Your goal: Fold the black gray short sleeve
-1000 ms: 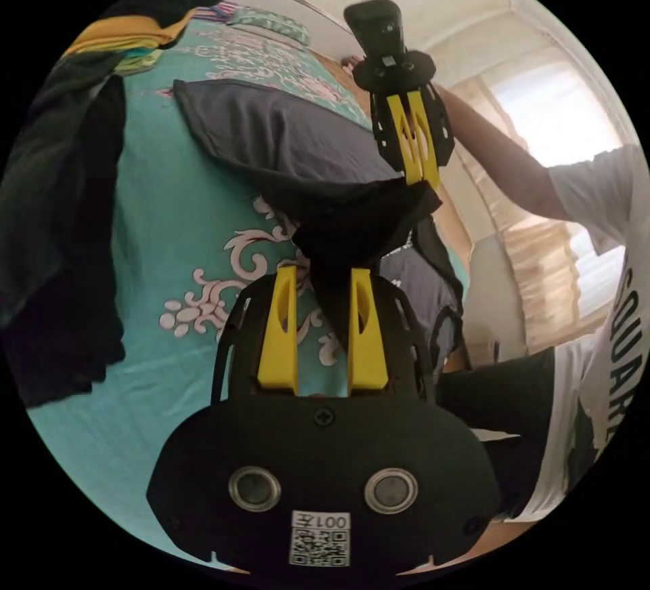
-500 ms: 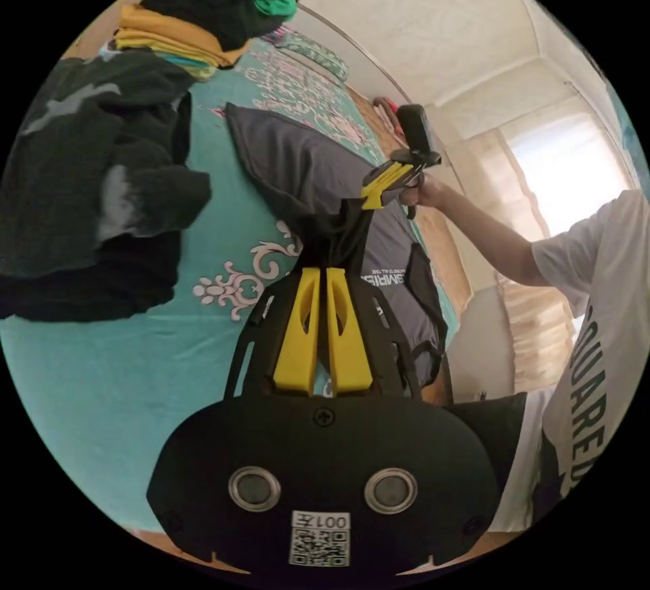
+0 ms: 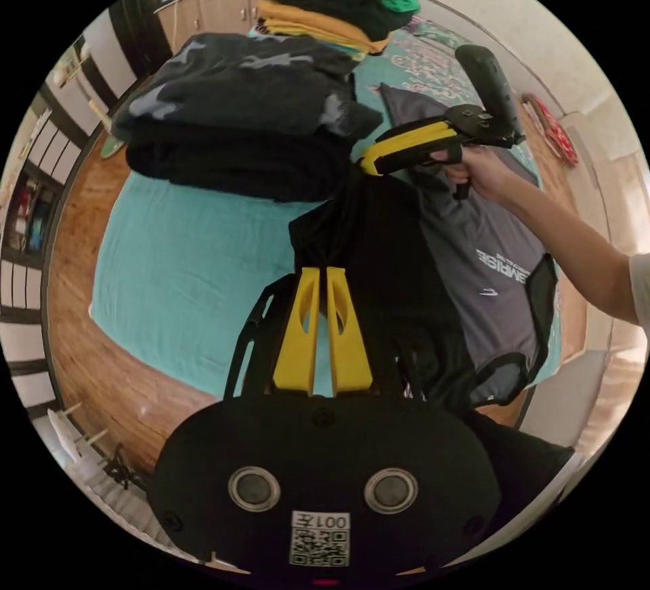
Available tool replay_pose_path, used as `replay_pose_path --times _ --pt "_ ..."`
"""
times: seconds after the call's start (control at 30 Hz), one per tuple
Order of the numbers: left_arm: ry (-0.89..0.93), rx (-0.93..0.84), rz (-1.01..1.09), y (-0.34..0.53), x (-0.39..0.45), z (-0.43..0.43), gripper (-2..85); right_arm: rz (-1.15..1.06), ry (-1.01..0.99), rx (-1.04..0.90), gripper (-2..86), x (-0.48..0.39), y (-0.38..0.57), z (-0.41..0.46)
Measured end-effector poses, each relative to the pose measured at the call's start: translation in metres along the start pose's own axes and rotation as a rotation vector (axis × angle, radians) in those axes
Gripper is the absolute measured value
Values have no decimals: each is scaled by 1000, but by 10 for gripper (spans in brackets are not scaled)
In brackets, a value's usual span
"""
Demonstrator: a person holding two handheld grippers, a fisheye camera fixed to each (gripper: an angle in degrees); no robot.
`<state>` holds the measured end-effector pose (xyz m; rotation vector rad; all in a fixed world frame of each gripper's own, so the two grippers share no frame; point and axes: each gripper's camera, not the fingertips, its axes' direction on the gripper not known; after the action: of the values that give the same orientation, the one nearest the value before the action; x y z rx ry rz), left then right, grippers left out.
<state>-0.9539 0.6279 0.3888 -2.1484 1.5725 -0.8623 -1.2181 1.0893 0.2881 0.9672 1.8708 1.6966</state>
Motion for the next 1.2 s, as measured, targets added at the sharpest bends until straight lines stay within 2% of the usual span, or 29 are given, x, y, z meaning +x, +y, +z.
replay_pose_path --times 0.2,0.4,0.5,0.67,0.93,1.2 --pt "38 -30 -139 30 -29 14 -2 -130 126 -119 4 -48 -7 59" --pt "266 21 -309 63 -79 29 56 -119 135 -107 4 -68 6 78" --pt "380 85 -263 70 -99 35 56 -105 132 -104 4 -77 13 86" --pt "502 118 -149 67 -127 45 3 -95 160 -106 4 -95 24 95" --pt "357 119 -165 94 -167 9 -9 -50 189 -49 3 -125 43 95" --pt "322 17 -33 94 -179 34 33 -168 401 -109 2 -180 52 116"
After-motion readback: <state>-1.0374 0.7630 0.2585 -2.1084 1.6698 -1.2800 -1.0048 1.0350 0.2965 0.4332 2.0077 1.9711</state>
